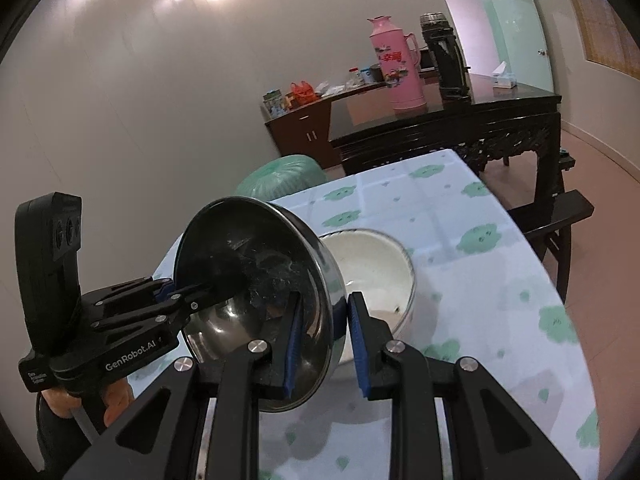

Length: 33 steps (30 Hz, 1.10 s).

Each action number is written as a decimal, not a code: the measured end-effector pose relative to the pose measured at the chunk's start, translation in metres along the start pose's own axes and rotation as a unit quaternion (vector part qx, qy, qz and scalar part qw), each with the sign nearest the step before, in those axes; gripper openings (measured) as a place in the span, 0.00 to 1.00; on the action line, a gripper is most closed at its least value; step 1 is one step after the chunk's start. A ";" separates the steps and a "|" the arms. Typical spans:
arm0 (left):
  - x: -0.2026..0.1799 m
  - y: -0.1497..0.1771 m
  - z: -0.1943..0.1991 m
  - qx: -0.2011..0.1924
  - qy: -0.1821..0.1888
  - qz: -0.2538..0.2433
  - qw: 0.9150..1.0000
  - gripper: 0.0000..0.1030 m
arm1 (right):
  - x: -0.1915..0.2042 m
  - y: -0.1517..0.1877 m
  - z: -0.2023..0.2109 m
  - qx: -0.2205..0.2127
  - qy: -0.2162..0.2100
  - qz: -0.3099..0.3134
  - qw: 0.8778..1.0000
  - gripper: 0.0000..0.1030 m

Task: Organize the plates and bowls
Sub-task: 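Carry the small steel bowl over the Pooh-print bowl and lower it in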

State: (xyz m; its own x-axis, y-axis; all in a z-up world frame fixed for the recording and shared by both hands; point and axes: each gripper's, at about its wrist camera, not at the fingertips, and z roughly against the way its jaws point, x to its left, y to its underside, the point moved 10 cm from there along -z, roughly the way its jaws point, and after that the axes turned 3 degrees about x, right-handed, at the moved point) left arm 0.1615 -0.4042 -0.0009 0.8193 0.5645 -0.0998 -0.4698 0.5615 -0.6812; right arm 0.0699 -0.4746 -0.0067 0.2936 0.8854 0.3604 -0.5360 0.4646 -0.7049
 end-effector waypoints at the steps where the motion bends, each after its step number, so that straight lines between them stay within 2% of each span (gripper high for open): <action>1: 0.001 -0.002 -0.007 0.004 0.002 0.000 1.000 0.14 | -0.005 -0.003 -0.005 0.002 0.003 -0.002 1.000 0.25; 9: 0.007 -0.001 -0.054 0.041 0.007 0.015 0.999 0.14 | -0.037 -0.007 -0.046 0.030 0.026 -0.022 0.999 0.25; 14: 0.015 0.005 -0.072 0.058 0.000 0.030 0.998 0.13 | -0.044 0.000 -0.068 0.052 0.031 -0.022 0.998 0.25; 17: 0.017 0.010 -0.082 0.072 -0.006 0.037 0.997 0.13 | -0.043 0.000 -0.072 0.050 0.037 -0.015 0.998 0.25; 20: 0.017 0.010 -0.085 0.070 -0.023 0.026 0.997 0.13 | -0.042 -0.002 -0.074 0.045 0.046 -0.006 0.998 0.25; 29: 0.019 0.006 -0.089 0.069 -0.025 0.031 0.997 0.13 | -0.043 -0.005 -0.078 0.031 0.076 0.016 0.996 0.25; 31: 0.020 0.006 -0.088 0.072 -0.018 0.041 0.996 0.13 | -0.044 -0.005 -0.077 0.034 0.071 0.007 0.997 0.25; 33: 0.020 0.007 -0.083 0.076 -0.013 0.045 0.996 0.13 | -0.046 -0.004 -0.074 0.044 0.048 -0.022 0.998 0.25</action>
State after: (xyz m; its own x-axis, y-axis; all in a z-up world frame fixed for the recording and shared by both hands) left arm 0.2017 -0.4393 -0.0684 0.7639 0.6310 -0.1351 -0.5865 0.5916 -0.5532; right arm 0.1174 -0.5182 -0.0653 0.3901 0.8611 0.3260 -0.5871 0.5054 -0.6324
